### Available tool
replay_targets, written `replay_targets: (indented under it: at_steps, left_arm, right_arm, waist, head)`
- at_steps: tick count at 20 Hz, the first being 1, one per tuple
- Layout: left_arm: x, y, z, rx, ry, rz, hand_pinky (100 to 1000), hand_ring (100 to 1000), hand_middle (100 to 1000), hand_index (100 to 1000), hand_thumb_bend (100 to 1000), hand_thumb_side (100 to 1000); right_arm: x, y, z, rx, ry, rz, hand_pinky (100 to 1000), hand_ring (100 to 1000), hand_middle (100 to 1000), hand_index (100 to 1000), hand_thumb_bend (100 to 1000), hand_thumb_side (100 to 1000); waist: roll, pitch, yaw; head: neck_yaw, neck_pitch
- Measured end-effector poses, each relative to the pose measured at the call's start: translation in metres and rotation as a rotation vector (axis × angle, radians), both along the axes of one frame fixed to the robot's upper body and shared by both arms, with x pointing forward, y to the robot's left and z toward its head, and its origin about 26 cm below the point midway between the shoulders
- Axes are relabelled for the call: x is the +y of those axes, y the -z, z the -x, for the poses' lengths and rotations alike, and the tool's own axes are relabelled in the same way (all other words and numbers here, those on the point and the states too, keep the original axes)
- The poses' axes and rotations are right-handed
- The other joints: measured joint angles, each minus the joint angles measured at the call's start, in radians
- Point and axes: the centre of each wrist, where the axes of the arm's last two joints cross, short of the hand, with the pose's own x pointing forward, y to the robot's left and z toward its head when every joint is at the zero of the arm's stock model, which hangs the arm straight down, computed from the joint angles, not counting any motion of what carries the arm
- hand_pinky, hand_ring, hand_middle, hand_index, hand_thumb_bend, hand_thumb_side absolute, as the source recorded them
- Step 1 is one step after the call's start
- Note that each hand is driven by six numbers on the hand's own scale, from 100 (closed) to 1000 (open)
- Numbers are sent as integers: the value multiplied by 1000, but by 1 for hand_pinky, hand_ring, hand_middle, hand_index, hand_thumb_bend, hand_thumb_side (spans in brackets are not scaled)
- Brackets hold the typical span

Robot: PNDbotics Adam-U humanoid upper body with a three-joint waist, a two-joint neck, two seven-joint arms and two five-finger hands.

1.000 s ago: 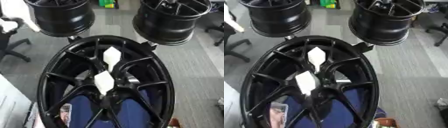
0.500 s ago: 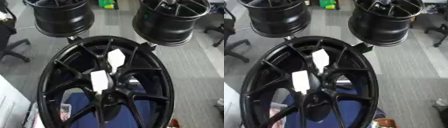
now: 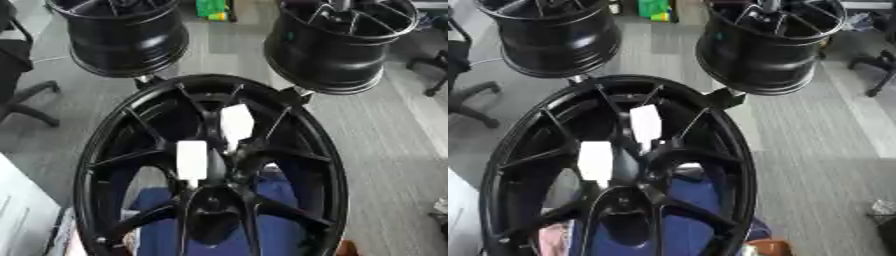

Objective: Pull the pin out of the wheel hub.

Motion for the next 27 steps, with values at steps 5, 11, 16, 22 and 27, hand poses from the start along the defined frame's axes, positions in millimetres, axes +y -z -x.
replay_targets:
  at_steps: [5, 11, 16, 22, 27]
  left_arm:
    - [-13, -7, 0, -190, 50, 140, 637, 562, 515, 647, 267, 453]
    - [-32, -10, -4, -287, 150, 250, 631, 555, 508, 641, 259, 459]
    - [-40, -9, -7, -291, 186, 286, 629, 553, 506, 639, 254, 463]
    - [-41, -7, -9, -287, 193, 294, 629, 552, 506, 639, 252, 465]
    - [-42, -6, -10, -288, 200, 301, 628, 552, 506, 640, 251, 465]
  right_arm:
    - [1, -4, 0, -8, -14, 4, 888, 767, 744, 861, 100, 100]
    - [3, -9, 1, -15, -33, 12, 886, 767, 744, 861, 100, 100]
    - [4, -12, 1, -16, -42, 21, 887, 767, 744, 861, 100, 100]
    - [4, -14, 1, -20, -46, 25, 886, 766, 744, 860, 100, 100]
    - [4, -14, 1, -19, -46, 25, 885, 767, 744, 860, 100, 100]
  waist:
    - [-3, -6, -2]
    - [-4, -11, -4]
    - [-4, -11, -6]
    - [-4, -11, -9]
    - [-4, -11, -10]
  head:
    - [1, 0]
    - [3, 0]
    - [7, 0]
    - [11, 0]
    - [12, 1]
